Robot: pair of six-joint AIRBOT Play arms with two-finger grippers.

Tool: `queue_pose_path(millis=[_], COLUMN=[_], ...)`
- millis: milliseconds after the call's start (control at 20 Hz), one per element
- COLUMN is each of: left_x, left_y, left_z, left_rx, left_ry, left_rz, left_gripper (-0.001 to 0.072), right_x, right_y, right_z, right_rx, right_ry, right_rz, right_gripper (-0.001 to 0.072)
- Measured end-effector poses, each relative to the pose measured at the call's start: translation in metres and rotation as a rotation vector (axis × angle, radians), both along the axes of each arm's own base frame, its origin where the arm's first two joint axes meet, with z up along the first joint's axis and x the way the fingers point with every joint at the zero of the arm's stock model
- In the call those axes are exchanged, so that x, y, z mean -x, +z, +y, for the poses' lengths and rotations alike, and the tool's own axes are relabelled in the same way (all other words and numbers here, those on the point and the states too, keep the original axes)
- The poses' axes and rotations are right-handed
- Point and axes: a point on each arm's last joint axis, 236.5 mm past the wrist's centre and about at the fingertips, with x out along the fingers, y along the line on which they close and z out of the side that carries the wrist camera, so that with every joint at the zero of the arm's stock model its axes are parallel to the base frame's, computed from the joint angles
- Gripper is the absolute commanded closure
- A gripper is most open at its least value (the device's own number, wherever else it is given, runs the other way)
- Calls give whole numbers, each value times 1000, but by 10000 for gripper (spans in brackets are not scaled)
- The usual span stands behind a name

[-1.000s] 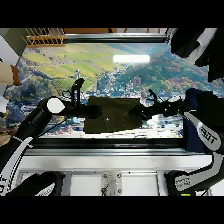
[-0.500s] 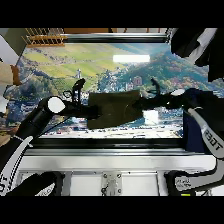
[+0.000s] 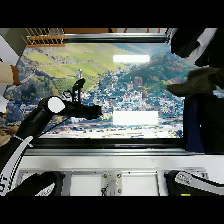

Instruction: Fold the clothes and pants, and hang the long-sleeved shirts on hangers.

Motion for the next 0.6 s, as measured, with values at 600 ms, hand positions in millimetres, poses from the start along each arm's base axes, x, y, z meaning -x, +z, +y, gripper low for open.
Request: queue_pose_path(millis=[600], left_x=[-1], left_y=[-1], left_z=[1], left_rx=[-7], left_ry=[-3], left_rz=[-7], left_gripper=[681], right_x=[183], right_y=[-69], right_z=[-77], right_rx=[44], right_ry=[-515], right_rz=[437], right_gripper=[681])
